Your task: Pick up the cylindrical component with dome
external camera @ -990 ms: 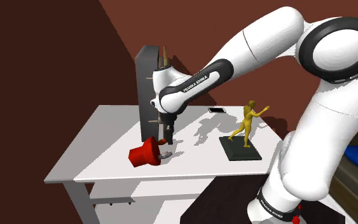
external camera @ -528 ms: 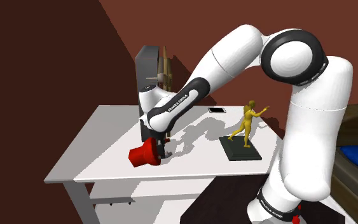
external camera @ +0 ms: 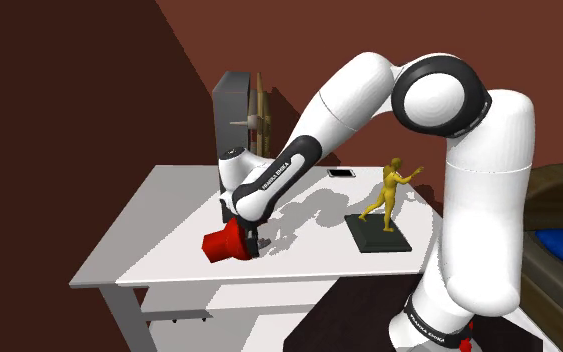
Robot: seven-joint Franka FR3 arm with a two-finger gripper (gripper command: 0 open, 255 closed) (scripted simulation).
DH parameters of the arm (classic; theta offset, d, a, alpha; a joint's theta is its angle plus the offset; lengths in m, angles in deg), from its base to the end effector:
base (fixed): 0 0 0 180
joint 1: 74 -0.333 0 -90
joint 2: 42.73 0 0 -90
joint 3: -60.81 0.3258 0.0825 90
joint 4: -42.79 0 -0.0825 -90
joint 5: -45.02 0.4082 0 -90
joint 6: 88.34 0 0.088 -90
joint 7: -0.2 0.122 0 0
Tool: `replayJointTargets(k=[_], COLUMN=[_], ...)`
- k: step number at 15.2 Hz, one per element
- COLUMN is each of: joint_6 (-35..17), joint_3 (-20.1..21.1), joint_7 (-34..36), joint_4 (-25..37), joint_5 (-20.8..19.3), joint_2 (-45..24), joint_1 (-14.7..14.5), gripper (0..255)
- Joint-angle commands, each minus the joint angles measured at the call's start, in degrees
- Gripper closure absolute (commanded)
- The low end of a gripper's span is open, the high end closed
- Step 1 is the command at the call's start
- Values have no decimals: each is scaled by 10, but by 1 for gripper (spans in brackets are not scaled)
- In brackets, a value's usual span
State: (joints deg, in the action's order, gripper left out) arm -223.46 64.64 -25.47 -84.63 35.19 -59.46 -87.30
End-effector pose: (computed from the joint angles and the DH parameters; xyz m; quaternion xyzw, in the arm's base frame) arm 0.5235 0.1581 0.2049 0.9017 0.4228 -0.0808 0.0399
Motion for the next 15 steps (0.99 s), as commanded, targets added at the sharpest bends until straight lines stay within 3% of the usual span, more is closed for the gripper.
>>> replayJointTargets(k=[1, 10, 15], joint_6=[-3, -3, 30], joint_3=[0, 0, 2], joint_7=[0, 0, -7], joint_4=[1, 1, 4], joint_5=[-1, -1, 7], joint_2=[-3, -3, 28], joint_1=[0, 0, 1], gripper=[255, 255, 255])
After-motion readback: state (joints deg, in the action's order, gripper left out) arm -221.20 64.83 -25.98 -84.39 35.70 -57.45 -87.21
